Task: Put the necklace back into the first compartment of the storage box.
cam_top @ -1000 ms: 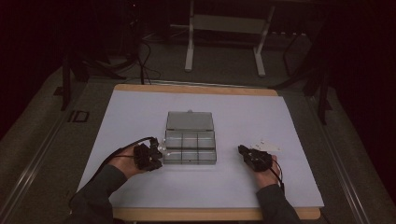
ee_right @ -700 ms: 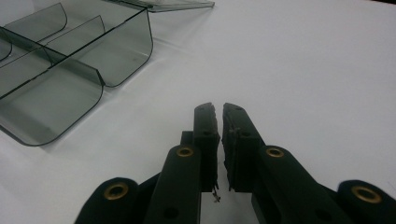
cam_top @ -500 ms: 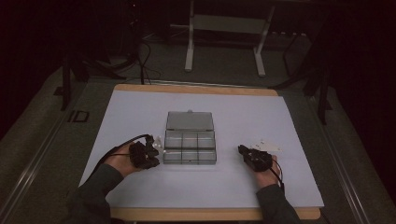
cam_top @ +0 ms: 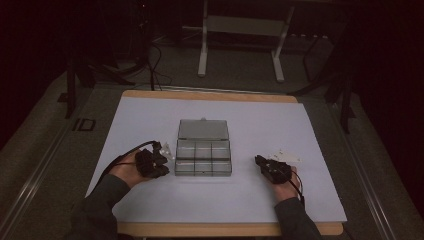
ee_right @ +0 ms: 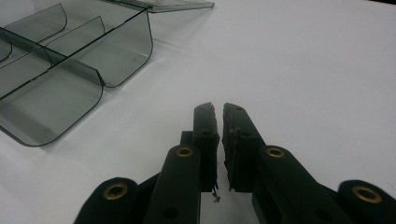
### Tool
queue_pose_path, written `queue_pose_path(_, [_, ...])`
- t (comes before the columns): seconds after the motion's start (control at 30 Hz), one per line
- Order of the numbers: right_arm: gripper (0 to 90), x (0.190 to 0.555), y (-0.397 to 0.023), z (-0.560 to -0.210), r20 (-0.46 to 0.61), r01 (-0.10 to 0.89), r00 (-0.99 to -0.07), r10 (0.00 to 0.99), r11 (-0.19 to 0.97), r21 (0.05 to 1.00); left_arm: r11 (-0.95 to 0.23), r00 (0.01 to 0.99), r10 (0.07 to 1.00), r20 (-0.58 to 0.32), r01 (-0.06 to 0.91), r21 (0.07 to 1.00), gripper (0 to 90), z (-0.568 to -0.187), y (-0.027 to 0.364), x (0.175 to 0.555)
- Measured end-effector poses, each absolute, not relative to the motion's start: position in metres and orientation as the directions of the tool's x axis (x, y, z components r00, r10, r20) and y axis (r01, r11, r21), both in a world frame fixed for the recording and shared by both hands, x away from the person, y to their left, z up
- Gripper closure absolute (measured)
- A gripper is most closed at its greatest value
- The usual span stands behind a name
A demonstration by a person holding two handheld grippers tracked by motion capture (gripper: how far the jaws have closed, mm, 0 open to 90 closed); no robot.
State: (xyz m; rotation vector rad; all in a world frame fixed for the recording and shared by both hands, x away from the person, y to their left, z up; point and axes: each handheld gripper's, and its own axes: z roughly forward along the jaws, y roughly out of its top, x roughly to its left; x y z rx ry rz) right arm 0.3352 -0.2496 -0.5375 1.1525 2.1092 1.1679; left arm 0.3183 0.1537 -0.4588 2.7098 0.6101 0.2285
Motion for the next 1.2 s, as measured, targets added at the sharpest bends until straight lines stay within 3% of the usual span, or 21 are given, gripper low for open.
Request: queue_pose_path(1.2, [83.6, 0.335, -0.250, -0.537, 0.001, 0.446, -0.540, 0.842, 0.286, 0.848, -0.808, 0.868, 0.488, 0.088, 0.412, 0.421, 86.4, -0.445, 0.150, 0.332])
